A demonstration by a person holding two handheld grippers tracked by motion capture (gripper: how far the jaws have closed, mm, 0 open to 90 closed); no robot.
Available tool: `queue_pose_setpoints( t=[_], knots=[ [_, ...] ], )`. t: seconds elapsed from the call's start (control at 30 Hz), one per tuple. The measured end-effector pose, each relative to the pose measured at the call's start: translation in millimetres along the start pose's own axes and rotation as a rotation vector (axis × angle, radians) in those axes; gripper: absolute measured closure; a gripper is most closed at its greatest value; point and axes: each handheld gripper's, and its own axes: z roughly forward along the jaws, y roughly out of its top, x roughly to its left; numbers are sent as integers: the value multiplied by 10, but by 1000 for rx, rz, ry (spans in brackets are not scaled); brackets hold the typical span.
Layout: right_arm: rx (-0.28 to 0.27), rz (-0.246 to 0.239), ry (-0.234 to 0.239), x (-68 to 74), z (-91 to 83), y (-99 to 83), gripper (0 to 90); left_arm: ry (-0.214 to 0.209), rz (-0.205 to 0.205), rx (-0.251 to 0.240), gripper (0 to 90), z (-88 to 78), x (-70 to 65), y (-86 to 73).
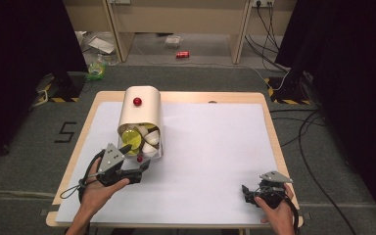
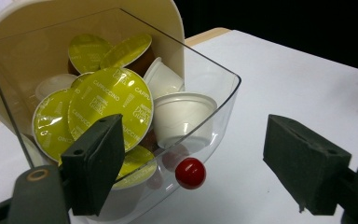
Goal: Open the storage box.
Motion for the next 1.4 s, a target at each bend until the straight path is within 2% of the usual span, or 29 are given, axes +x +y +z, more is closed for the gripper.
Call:
queue_pose_setpoints(
  t=[0.87, 1.4],
  knots=[
    [0, 0, 0, 0, 0, 0, 62, -9, -6, -6, 202, -117, -137, -134],
    [0, 0, 0, 0, 0, 0, 62, -6, 4, 3, 201, -148, -198, -188]
  ],
)
